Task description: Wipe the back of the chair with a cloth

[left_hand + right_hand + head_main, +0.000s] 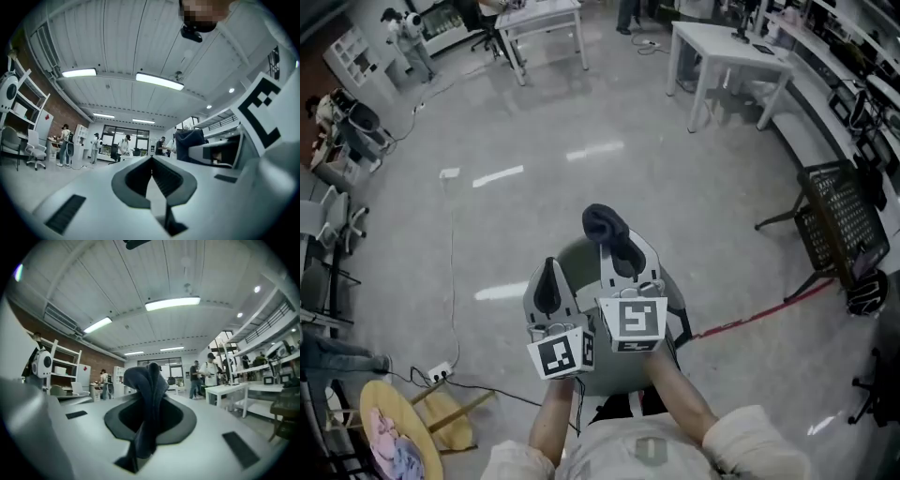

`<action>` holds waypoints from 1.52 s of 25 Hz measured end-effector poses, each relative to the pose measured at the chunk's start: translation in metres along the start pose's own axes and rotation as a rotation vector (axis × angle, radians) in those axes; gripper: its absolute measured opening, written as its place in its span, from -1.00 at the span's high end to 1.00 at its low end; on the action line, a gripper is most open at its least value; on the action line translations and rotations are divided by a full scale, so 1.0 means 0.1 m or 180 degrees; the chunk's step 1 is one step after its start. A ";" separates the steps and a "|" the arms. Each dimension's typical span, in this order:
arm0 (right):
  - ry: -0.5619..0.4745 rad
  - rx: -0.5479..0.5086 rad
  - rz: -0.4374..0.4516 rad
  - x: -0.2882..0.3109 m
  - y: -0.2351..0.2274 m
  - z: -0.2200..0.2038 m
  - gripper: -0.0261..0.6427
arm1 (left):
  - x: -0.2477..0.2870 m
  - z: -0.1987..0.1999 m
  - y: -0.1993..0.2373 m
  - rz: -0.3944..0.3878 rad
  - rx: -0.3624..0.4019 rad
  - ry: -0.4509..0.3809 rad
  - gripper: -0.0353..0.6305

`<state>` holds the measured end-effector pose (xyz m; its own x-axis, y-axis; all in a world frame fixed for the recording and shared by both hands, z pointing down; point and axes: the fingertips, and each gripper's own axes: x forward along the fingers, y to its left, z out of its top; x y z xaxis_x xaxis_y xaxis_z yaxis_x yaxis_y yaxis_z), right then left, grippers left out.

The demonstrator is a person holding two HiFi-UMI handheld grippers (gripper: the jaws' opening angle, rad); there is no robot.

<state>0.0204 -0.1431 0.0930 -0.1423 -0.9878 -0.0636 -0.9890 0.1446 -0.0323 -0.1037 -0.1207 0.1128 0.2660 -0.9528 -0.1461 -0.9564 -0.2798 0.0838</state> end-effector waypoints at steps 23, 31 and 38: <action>0.0034 -0.0022 0.1236 -0.23 1.36 0.33 0.75 | -0.58 0.94 0.72 0.0408 0.0315 -0.0370 0.85; 0.0080 0.0008 0.1238 -0.17 1.23 0.30 0.75 | -0.47 0.90 0.61 0.0352 0.0325 -0.0326 0.85; 0.0126 0.0045 0.1249 -0.18 1.11 0.25 0.75 | -0.43 0.84 0.50 0.0354 0.0358 -0.0273 0.85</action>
<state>-0.0858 -0.1080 0.0654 -0.5112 -0.8588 -0.0353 -0.8585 0.5121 -0.0269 -0.1731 -0.0837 0.0404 0.1512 -0.9623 -0.2259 -0.9881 -0.1539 -0.0060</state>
